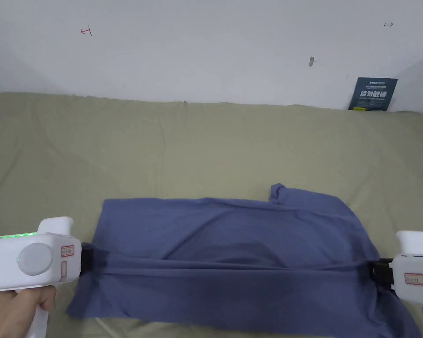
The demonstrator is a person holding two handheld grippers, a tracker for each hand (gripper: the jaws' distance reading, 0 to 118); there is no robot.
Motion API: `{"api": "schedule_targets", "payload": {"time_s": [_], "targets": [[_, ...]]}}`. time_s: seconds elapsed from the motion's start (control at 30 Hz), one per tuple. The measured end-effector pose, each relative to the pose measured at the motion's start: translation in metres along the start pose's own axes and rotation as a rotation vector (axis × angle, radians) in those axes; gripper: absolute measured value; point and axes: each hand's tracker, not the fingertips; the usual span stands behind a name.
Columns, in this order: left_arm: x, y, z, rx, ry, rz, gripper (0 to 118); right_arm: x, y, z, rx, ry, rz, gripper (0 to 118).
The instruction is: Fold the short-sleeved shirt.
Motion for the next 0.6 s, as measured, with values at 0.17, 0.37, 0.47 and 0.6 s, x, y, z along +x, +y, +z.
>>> {"api": "schedule_targets", "payload": {"time_s": [0.17,0.37,0.47,0.6], "targets": [[0.001,-0.005,-0.010,-0.007,0.012,-0.002,93,0.002,-0.004,-0.017,-0.013,-0.044,-0.048,104],[-0.010,-0.042,0.021,0.062,0.028,-0.011,113,0.008,-0.038,0.031,0.058,0.000,-0.117,117],[-0.010,-0.053,0.058,0.089,0.030,-0.013,109,0.004,-0.063,0.055,0.061,0.008,-0.091,111],[-0.016,-0.082,0.078,0.103,0.010,0.019,37,-0.005,-0.098,0.080,0.133,-0.004,-0.025,11]]}}
